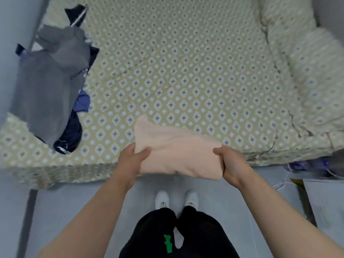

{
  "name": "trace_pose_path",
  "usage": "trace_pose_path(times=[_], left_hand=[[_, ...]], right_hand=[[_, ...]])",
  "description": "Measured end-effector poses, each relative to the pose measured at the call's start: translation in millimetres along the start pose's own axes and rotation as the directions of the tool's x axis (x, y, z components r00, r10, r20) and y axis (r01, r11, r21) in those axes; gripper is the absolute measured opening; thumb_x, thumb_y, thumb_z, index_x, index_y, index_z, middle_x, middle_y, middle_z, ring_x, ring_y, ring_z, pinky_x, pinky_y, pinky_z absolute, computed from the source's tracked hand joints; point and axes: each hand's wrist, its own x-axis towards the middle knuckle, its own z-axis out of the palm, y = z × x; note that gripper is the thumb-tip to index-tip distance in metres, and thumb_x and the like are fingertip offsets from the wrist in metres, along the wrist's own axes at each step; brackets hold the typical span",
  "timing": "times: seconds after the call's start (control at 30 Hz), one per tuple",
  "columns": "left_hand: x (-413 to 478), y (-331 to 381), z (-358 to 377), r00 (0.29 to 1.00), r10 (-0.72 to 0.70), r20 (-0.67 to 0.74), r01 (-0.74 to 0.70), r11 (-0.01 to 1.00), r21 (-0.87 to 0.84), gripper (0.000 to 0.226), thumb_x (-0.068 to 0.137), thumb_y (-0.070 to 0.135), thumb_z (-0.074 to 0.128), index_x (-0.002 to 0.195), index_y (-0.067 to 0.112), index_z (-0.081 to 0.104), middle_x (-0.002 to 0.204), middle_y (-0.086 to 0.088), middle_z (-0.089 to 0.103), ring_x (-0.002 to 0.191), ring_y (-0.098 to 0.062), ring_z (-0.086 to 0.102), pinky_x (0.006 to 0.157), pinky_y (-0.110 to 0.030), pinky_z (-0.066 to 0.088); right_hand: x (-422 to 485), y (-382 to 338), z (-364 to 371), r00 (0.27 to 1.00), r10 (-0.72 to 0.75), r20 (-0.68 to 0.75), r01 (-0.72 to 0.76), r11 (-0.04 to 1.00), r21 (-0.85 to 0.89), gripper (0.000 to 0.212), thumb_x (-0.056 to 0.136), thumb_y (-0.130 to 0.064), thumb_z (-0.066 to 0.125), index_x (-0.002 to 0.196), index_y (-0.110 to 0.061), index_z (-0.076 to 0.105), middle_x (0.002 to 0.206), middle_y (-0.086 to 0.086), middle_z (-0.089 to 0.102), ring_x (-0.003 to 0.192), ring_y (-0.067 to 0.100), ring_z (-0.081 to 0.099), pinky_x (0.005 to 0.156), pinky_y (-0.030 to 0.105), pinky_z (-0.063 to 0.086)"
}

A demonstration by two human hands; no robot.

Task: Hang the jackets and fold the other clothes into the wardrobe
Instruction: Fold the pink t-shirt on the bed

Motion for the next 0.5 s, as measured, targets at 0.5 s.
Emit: trace_pose_path(times=[0.5], left_hand=[[-100, 150, 150, 0.842, 0.068, 0.535, -0.063, 0.998, -0.027, 0.047, 0.074, 0.028, 0.073, 0.113, 0.005, 0.065, 0.105, -0.016, 0.073, 0.088, -0.026, 0.073, 0.063, -0.035, 0.058]], right_hand=[[-169, -82, -138, 0.823, -0.560, -0.088, 0.563, 0.788, 0.250, 0.027, 0.092, 0.001, 0.058, 0.114, -0.016, 0.062, 0.102, 0.005, 0.076, 0.089, 0.020, 0.073, 0.071, 0.033, 0.058]])
